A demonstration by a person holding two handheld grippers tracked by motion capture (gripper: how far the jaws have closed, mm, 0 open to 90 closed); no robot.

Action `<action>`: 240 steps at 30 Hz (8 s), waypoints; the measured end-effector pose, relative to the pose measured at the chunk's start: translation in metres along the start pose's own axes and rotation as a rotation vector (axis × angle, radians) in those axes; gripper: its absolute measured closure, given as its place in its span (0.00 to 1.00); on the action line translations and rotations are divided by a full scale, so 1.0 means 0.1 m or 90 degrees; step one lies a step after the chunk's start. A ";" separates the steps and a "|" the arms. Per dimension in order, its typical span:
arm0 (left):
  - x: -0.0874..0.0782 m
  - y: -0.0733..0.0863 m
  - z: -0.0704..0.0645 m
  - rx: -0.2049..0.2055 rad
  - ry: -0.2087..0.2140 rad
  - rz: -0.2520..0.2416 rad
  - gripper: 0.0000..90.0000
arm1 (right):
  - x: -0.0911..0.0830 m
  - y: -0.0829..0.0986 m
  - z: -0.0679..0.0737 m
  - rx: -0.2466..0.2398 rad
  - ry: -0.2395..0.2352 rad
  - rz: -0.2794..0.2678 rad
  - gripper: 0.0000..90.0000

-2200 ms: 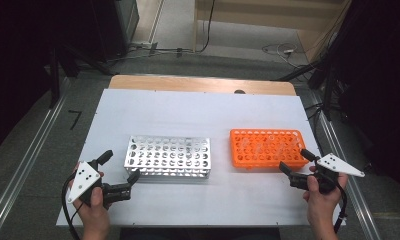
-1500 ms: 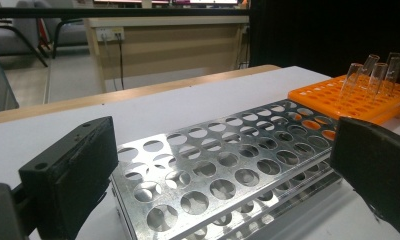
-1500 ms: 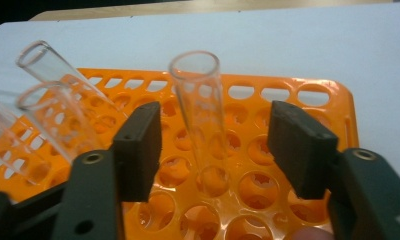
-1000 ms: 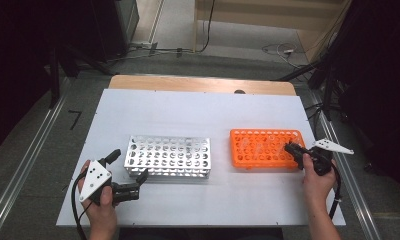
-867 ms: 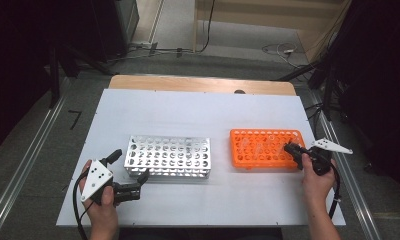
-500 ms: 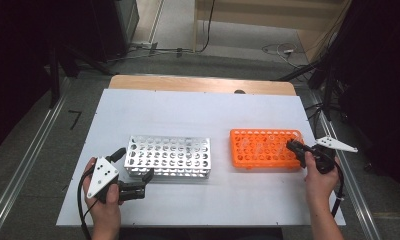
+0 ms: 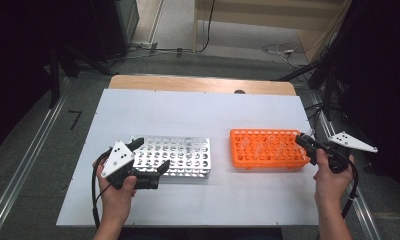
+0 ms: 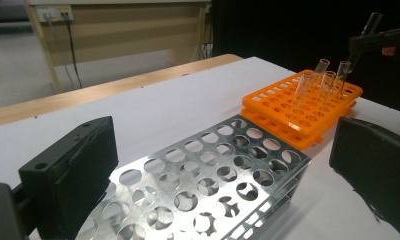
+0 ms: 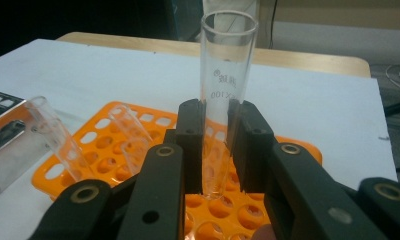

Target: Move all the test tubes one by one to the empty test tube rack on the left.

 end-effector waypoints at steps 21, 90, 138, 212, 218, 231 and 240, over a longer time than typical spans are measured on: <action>0.31 -0.05 -0.20 -0.006 0.057 0.044 0.02 | 0.09 -0.30 0.88 -0.038 -0.151 -0.031 0.81; 0.62 -0.18 -0.61 -0.041 0.193 0.057 0.85 | 0.10 0.36 1.75 -0.077 -0.374 0.063 0.00; 1.49 0.06 -0.18 -0.034 0.079 0.090 0.85 | -0.27 0.41 0.94 -0.011 -0.248 0.023 0.00; 0.59 0.12 -0.23 -0.077 0.091 0.087 0.00 | 0.30 0.58 0.39 0.017 -0.030 0.109 0.63; 0.60 0.13 -0.26 -0.077 0.092 0.088 0.00 | 0.27 0.63 0.38 -0.002 -0.018 0.110 0.72; 0.63 0.15 -0.28 -0.079 0.098 0.091 0.00 | 0.28 0.65 0.38 -0.028 -0.008 0.098 0.82; 0.65 0.11 -0.29 -0.078 0.098 0.091 0.00 | 0.15 0.38 0.40 -0.023 -0.036 0.051 0.83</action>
Point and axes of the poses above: each handheld gripper's, and its own axes: x roughly forward along the jaws, y roughly out of its underside, z roughly to its left, the point moved 7 cm from there along x, roughly forward along the jaws, and after that the axes turned 9 degrees about -z, right-handed, at the moved point
